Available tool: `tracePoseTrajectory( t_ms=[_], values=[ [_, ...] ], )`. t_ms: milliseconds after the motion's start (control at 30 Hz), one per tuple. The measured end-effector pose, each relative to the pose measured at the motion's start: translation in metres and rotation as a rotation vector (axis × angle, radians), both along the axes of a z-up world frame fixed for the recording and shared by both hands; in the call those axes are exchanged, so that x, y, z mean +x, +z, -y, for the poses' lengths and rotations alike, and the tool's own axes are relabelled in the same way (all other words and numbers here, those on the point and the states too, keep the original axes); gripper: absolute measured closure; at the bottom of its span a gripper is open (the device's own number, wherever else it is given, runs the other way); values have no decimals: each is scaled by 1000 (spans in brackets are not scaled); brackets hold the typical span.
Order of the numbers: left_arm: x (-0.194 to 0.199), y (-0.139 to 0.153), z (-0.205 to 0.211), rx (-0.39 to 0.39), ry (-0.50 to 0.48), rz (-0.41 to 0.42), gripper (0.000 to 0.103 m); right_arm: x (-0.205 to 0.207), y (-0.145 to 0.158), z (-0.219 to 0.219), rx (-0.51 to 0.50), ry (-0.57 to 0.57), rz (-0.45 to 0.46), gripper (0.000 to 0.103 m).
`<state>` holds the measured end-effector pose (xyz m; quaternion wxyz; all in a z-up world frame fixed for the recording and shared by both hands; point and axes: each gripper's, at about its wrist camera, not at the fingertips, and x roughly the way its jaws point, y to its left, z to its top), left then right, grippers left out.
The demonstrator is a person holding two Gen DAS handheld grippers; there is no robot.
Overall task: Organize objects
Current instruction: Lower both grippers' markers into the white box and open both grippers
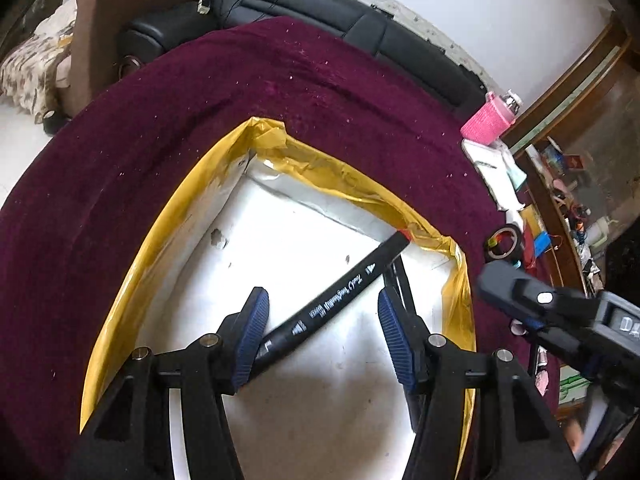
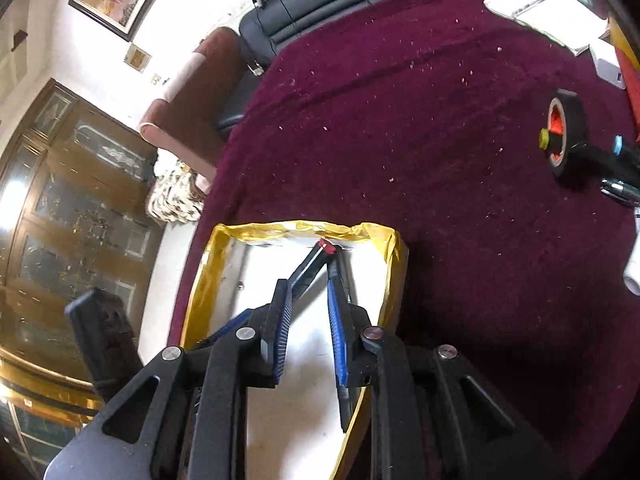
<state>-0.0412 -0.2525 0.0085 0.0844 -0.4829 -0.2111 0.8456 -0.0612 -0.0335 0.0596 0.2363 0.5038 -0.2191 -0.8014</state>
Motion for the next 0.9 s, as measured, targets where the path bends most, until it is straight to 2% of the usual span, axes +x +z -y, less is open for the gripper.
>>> tracePoseTrajectory(
  t_ms=[67, 100, 133, 200, 233, 267, 300, 400, 433, 467, 500, 633, 700, 800, 900],
  values=[
    [1, 5, -5, -29, -3, 8, 52, 7, 8, -8, 4, -6, -29, 87],
    [2, 9, -8, -84, 3, 12, 52, 11, 12, -12, 9, -11, -42, 87],
    [4, 12, -13, -172, 9, 18, 52, 15, 17, -20, 14, -17, -54, 87],
    [3, 8, -22, -252, -21, 68, 52, 22, 21, -31, 18, -32, -68, 87],
    [4, 4, -24, -245, -33, 95, 52, 24, 22, -36, 17, -40, -73, 87],
    [7, 6, -26, -243, -34, 86, 52, 27, 24, -42, 14, -47, -78, 87],
    [8, 5, -28, -211, -47, 95, 52, 31, 25, -47, 9, -50, -82, 87],
    [12, 1, -31, 61, -111, 146, 52, 37, 24, -56, -8, -52, -79, 87],
    [11, -3, -34, 177, -138, 174, 52, 39, 23, -60, -18, -53, -73, 87],
    [11, -3, -37, 227, -147, 185, 52, 41, 23, -64, -30, -54, -67, 87],
    [10, -2, -37, 233, -135, 186, 52, 44, 23, -69, -35, -56, -68, 87],
    [14, 18, -28, 81, -22, 69, 52, 59, 37, -96, -27, -74, -116, 87],
    [20, 26, -23, -44, 18, 17, 51, 68, 46, -117, -19, -99, -150, 87],
    [29, 26, -13, -190, 56, -23, 51, 80, 57, -156, 33, -167, -206, 87],
    [34, 20, 8, -165, 122, 7, 52, 90, 61, -199, 93, -250, -232, 83]
  ],
)
